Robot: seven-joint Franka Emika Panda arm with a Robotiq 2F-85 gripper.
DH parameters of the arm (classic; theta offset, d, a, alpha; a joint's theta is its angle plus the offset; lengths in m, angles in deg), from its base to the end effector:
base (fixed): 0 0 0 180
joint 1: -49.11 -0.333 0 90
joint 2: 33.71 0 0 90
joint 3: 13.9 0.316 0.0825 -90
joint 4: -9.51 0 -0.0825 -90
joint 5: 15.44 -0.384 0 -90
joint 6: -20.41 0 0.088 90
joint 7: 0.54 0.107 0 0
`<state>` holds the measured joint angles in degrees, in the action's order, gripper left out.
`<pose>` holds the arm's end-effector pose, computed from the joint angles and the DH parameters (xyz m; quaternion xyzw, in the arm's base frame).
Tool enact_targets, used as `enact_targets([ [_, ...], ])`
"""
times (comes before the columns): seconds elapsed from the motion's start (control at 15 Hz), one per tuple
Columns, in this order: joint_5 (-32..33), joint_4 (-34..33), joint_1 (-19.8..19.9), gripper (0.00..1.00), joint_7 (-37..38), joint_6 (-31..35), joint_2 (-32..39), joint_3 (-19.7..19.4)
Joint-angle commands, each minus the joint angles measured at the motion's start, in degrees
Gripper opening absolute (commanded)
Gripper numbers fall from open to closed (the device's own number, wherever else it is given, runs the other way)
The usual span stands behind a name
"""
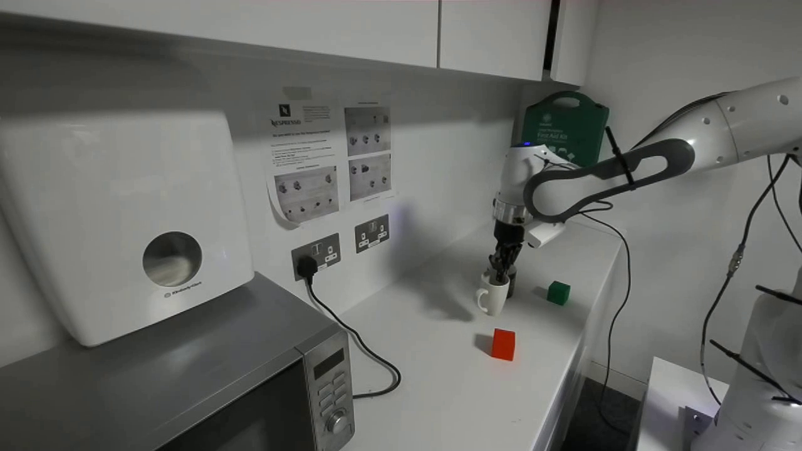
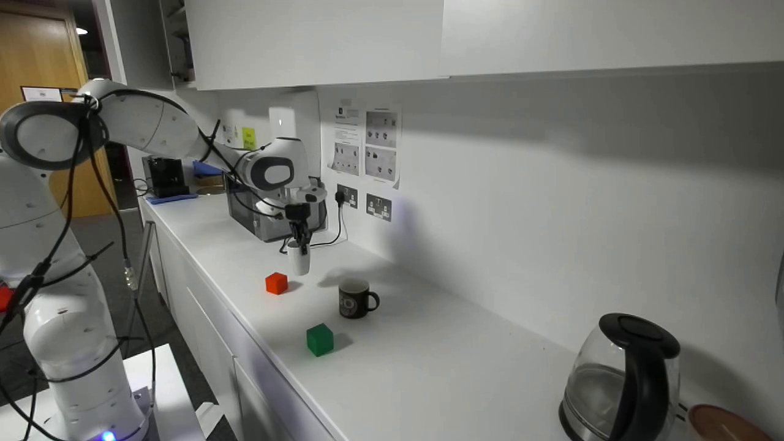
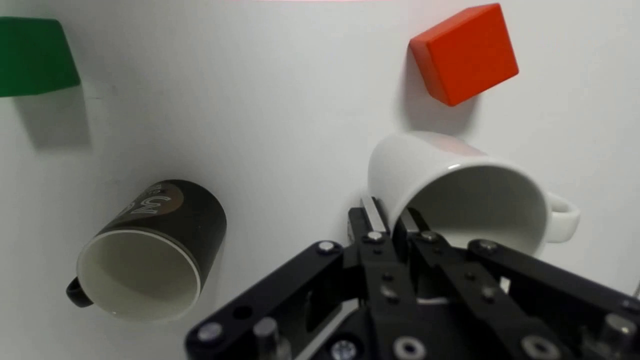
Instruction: Pick up the white cup and put it on the orange object, then put up the black cup and put it on the green object
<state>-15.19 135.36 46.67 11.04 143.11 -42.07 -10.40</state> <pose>0.5090 0.0535 0.4549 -0.9978 0.0482 -0.0457 0.0006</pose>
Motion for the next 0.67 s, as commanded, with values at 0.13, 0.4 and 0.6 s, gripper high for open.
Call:
enact_targets([
  [0.13, -0.8, 5.1, -1.5, 0.02, -1.8, -1.8, -8.2, 1.3],
  [0.4, -1.0, 6.6, -2.7, 0.02, -1.6, -2.9, -10.1, 2.5],
  [0.6, -1.4, 7.7, -3.2, 0.02, -1.4, -2.7, -10.8, 3.1],
])
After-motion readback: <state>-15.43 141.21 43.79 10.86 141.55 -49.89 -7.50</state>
